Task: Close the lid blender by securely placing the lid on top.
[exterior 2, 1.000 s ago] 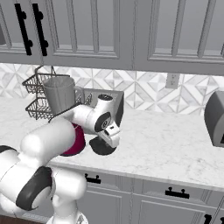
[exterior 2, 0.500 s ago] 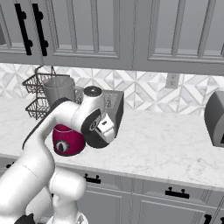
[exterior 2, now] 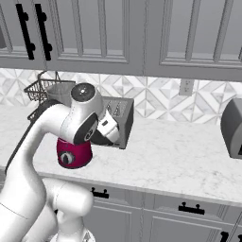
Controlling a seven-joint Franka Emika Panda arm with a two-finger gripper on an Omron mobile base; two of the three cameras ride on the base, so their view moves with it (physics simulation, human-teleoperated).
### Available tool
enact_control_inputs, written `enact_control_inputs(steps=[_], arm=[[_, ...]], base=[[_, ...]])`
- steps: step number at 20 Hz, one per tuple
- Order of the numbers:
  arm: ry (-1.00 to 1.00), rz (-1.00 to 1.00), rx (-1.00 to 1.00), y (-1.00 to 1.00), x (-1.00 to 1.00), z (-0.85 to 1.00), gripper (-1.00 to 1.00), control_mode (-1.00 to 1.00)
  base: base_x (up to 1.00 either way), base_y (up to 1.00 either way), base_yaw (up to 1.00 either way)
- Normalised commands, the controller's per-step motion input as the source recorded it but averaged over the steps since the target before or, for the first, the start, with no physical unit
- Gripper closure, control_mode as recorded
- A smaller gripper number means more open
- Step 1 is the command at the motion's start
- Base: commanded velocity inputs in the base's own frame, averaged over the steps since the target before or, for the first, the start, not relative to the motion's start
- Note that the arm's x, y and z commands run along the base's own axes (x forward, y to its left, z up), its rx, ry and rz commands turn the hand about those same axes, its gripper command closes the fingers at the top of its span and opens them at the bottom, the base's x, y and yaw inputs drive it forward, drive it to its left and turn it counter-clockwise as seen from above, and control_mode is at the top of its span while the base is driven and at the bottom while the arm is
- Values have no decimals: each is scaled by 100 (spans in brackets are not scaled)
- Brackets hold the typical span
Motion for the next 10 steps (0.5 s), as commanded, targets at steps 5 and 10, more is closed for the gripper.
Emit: enact_control_inputs(steps=[5,10], arm=[[-13,0,-5,11,-9,100,100,-100],[-4,0,-5,45,-2,100,100,-100]], base=[[0,0,0],[0,0,0]])
